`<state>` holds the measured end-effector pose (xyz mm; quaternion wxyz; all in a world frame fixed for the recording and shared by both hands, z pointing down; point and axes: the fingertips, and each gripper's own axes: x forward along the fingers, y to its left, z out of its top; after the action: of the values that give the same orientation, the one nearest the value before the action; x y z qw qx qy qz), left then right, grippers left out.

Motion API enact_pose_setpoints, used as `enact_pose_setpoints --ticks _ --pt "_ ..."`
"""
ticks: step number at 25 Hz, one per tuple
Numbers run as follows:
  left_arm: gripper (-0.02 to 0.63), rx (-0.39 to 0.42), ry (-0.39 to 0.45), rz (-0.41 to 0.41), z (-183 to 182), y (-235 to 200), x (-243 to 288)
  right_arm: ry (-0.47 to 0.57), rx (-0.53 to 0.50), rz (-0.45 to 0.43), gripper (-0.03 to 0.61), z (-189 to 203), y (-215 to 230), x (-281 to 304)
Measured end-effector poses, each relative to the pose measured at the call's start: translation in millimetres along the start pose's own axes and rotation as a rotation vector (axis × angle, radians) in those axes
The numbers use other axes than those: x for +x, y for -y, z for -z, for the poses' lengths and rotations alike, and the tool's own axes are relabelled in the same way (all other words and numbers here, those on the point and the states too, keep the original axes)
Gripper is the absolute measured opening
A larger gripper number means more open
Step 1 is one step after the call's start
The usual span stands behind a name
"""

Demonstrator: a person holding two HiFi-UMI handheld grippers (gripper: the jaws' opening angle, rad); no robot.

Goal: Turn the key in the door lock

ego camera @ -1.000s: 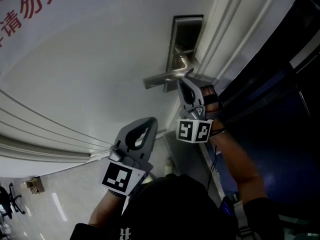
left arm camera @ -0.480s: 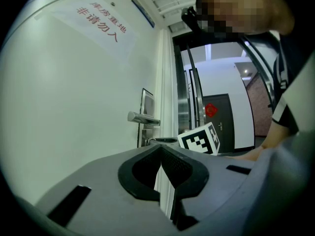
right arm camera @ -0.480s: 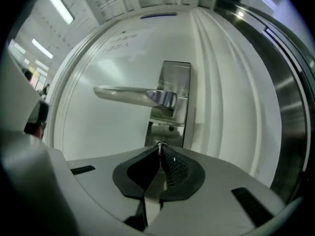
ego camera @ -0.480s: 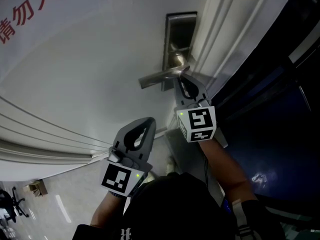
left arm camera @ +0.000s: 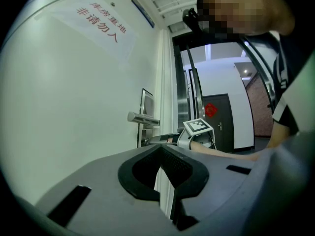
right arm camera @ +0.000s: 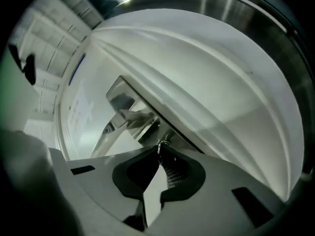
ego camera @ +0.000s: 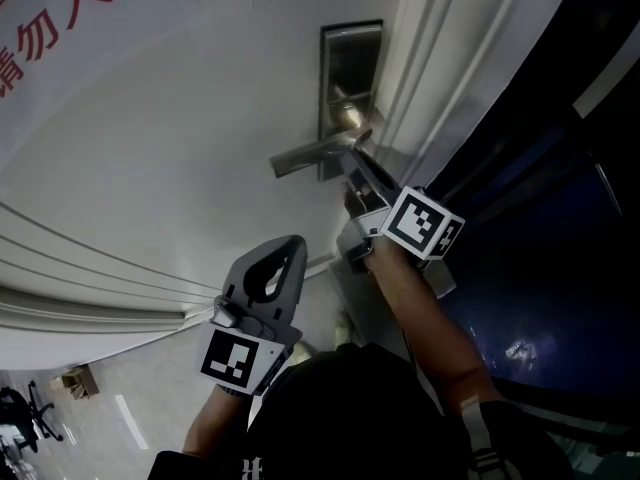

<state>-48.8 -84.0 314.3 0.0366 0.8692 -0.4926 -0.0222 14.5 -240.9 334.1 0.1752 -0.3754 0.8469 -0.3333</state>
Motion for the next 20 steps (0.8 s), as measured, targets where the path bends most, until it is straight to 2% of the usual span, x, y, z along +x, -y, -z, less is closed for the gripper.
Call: enact_pose_setpoints --ticks 2,7,20 --pt "0.008 0.000 0.000 0.001 0 0 0 0.007 0.127 -0.022 0.021 -1 1 0" --pt "0.007 -0.002 0.000 0.000 0 0 -2 -0.005 0.334 -0.002 0.023 4 11 -4" --pt "0.008 0.002 -0.005 0.014 -1 2 0 0.039 0.884 -0.227 0.023 8 10 1"
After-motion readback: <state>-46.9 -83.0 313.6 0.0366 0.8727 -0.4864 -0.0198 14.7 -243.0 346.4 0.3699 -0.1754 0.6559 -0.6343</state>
